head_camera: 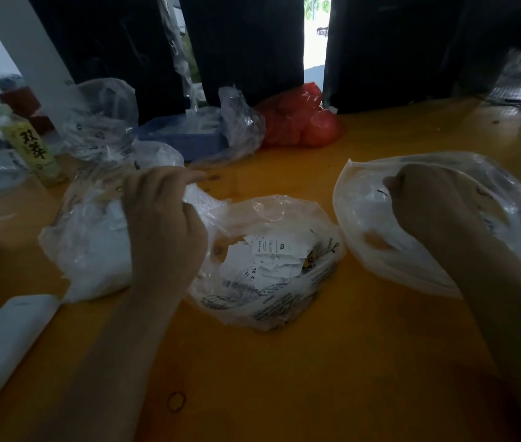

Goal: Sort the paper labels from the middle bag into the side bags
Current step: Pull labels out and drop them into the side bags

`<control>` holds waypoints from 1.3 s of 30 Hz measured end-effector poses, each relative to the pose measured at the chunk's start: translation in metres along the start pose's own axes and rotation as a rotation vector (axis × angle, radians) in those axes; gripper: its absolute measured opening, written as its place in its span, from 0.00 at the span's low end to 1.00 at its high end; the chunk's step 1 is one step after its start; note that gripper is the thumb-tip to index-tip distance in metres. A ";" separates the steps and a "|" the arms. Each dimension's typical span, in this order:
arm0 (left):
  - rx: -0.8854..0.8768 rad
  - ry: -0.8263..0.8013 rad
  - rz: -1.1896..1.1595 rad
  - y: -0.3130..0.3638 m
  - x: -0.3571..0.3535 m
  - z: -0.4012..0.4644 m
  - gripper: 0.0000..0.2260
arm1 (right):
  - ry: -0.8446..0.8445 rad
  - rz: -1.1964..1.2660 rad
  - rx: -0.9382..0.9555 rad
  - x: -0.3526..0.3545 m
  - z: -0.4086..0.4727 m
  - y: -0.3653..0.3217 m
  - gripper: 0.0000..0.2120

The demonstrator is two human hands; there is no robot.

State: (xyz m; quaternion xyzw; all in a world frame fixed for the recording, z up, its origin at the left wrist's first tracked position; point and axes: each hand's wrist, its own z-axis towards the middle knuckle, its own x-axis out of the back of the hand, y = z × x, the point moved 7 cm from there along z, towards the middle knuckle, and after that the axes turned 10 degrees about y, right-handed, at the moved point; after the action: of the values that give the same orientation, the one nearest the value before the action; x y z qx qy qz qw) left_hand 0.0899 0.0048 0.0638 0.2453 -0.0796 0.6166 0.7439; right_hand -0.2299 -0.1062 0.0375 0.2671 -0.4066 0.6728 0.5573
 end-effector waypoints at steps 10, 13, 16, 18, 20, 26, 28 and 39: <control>-0.091 -0.287 -0.312 0.038 -0.040 -0.039 0.16 | -0.012 0.322 -0.103 -0.007 -0.001 0.006 0.09; -0.093 -0.299 -0.329 0.039 -0.042 -0.041 0.16 | -0.085 0.335 -0.103 -0.015 -0.002 0.008 0.22; -0.091 -0.301 -0.335 0.039 -0.041 -0.041 0.16 | -0.123 0.335 -0.101 -0.015 -0.001 0.008 0.24; -0.089 -0.298 -0.339 0.039 -0.040 -0.040 0.16 | -0.121 0.307 -0.097 -0.016 -0.001 0.008 0.18; -0.086 -0.300 -0.342 0.040 -0.039 -0.041 0.15 | -0.101 0.240 -0.082 -0.014 -0.003 0.007 0.14; -0.063 -0.321 -0.358 0.045 -0.039 -0.042 0.14 | -0.016 0.262 -0.123 -0.005 0.001 0.001 0.18; -0.057 -0.321 -0.365 0.046 -0.038 -0.042 0.14 | -0.073 0.424 -0.211 -0.004 0.000 -0.002 0.18; 0.124 -0.373 -0.497 0.047 -0.039 -0.045 0.13 | -0.276 1.205 -0.287 -0.001 -0.016 -0.031 0.14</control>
State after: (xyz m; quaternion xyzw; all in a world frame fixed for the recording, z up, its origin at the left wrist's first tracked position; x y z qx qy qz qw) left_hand 0.0277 -0.0030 0.0213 0.4111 -0.1145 0.3639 0.8279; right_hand -0.1982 -0.0923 0.0359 -0.0017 -0.6398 0.7667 0.0533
